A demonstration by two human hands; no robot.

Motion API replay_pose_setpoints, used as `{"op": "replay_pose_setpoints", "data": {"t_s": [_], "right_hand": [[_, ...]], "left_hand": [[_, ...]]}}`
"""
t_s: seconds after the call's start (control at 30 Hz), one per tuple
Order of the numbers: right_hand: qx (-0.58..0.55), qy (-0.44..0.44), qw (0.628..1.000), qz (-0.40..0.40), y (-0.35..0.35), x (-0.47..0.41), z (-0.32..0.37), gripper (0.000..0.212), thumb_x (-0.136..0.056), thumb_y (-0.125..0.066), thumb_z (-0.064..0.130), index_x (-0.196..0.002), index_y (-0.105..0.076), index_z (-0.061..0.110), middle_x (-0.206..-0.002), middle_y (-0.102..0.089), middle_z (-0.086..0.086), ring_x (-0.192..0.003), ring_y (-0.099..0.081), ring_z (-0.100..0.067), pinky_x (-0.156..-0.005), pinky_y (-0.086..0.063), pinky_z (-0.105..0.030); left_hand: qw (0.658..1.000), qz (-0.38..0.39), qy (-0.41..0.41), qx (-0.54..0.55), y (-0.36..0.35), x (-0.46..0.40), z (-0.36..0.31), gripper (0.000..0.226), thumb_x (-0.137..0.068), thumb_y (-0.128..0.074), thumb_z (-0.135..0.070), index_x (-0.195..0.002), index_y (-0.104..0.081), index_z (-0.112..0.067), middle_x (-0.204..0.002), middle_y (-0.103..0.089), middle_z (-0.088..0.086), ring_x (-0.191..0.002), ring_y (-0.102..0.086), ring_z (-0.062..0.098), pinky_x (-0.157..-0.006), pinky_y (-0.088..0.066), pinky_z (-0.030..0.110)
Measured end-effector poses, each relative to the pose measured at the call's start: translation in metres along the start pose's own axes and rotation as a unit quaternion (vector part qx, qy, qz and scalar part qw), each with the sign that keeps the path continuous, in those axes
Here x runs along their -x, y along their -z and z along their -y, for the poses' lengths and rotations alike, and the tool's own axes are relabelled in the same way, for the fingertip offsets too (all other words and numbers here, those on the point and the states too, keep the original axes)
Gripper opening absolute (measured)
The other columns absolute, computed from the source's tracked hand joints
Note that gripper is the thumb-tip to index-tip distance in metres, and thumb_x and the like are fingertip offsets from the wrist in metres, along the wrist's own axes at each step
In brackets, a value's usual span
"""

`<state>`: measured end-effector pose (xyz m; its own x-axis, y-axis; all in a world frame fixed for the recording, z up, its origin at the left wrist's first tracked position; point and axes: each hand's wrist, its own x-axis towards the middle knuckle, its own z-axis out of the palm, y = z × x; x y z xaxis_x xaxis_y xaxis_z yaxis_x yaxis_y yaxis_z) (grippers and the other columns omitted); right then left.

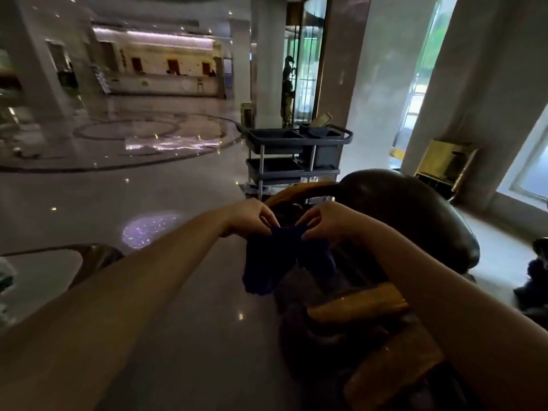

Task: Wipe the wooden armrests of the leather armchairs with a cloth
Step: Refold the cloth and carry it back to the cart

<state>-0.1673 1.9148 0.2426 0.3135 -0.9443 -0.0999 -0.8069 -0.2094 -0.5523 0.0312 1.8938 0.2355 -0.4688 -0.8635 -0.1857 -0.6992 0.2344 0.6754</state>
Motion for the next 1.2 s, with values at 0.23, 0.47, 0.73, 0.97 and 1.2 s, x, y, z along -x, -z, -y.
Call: {"op": "replay_pose_setpoints", "data": {"t_s": [0.23, 0.47, 0.73, 0.97, 1.2], "right_hand": [[0.029, 0.073, 0.996, 0.039, 0.028, -0.206, 0.02, 0.033, -0.077, -0.069, 0.015, -0.11, -0.066, 0.015, -0.111, -0.065, -0.005, -0.1, -0.061, -0.021, -0.086, -0.051, -0.032], [0.01, 0.074, 0.995, 0.06, 0.029, -0.392, 0.032, 0.025, -0.077, -0.069, 0.017, -0.102, -0.068, 0.02, -0.094, -0.065, -0.002, -0.073, -0.061, -0.008, -0.053, -0.048, -0.013], [-0.011, 0.047, 0.998, 0.042, 0.052, -0.604, 0.049, 0.03, -0.078, -0.068, 0.015, -0.108, -0.065, 0.018, -0.11, -0.065, -0.008, -0.091, -0.062, -0.017, -0.07, -0.05, -0.022], [-0.054, 0.002, 0.998, 0.025, 0.081, -0.769, 0.023, 0.027, -0.077, -0.069, 0.012, -0.104, -0.065, 0.017, -0.105, -0.065, -0.008, -0.088, -0.065, -0.02, -0.062, -0.052, -0.021], [-0.044, 0.002, 0.999, 0.008, 0.127, -0.964, -0.024, 0.028, -0.075, -0.071, 0.012, -0.103, -0.067, 0.014, -0.103, -0.067, -0.011, -0.088, -0.065, -0.023, -0.072, -0.055, -0.029]], "left_hand": [[0.996, -0.053, 0.058, 0.033, 0.117, -0.109, 0.079, 0.024, -0.082, -0.059, -0.007, -0.105, -0.065, -0.013, -0.09, -0.064, 0.0, -0.078, -0.06, 0.009, -0.06, -0.049, 0.018], [0.995, -0.058, 0.064, 0.045, 0.221, -0.217, 0.177, 0.026, -0.081, -0.061, -0.007, -0.106, -0.065, -0.012, -0.091, -0.066, 0.0, -0.083, -0.062, 0.012, -0.065, -0.051, 0.021], [0.998, -0.033, 0.029, 0.034, 0.366, -0.368, 0.268, 0.023, -0.082, -0.059, -0.006, -0.104, -0.064, -0.013, -0.096, -0.064, 0.002, -0.086, -0.062, 0.013, -0.068, -0.052, 0.022], [0.999, -0.011, 0.022, 0.028, 0.453, -0.526, 0.328, 0.018, -0.081, -0.061, -0.007, -0.094, -0.065, -0.02, -0.092, -0.065, -0.002, -0.082, -0.063, 0.008, -0.059, -0.05, 0.018], [1.0, -0.015, 0.006, 0.024, 0.535, -0.699, 0.381, 0.019, -0.082, -0.06, -0.009, -0.099, -0.064, -0.017, -0.098, -0.065, 0.002, -0.087, -0.063, 0.012, -0.067, -0.051, 0.021]]}}
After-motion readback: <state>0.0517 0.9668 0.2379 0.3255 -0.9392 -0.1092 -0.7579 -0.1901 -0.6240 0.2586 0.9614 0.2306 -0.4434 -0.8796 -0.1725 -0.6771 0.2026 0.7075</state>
